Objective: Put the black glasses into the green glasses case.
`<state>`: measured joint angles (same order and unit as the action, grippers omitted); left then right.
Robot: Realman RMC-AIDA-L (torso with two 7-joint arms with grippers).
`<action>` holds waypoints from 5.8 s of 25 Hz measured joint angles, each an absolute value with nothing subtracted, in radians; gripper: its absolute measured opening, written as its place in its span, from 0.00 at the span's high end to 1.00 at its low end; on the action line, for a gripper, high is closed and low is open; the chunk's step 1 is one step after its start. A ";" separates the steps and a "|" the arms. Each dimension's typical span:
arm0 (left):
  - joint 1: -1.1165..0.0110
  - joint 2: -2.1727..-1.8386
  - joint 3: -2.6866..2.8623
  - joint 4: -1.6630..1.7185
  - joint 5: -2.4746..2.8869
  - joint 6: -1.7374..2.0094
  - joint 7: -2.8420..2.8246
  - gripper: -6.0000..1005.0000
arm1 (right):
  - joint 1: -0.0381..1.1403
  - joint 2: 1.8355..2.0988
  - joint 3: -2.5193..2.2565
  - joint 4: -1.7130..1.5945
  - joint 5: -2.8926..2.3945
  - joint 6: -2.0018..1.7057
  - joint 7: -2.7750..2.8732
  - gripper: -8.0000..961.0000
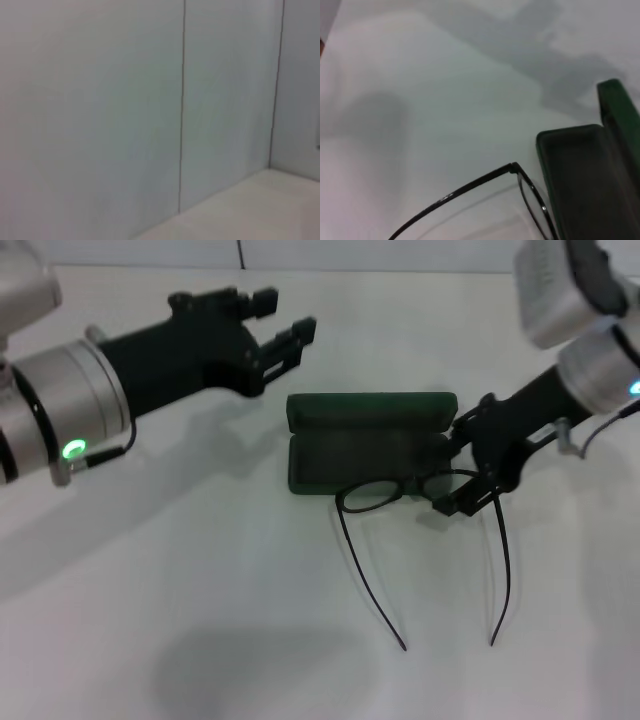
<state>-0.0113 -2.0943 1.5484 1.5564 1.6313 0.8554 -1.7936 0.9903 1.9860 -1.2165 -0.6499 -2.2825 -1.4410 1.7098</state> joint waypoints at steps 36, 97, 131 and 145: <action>-0.122 -2.092 1.245 1.072 1.145 1.377 -1.418 0.55 | 1.011 2.026 -1.313 -0.640 -2.306 -1.348 1.809 0.96; -0.436 -2.086 1.238 0.401 1.153 1.855 -1.066 0.92 | 0.609 2.016 -1.012 -0.810 -1.473 -1.649 1.416 0.95; -0.471 -2.094 1.335 0.312 0.913 1.898 -1.101 0.92 | 0.744 2.024 -1.334 -0.570 -1.236 -1.491 1.150 0.93; -0.471 -2.094 1.338 0.308 0.918 1.862 -1.112 0.92 | 0.744 2.023 -1.372 -0.580 -1.238 -1.492 1.149 0.93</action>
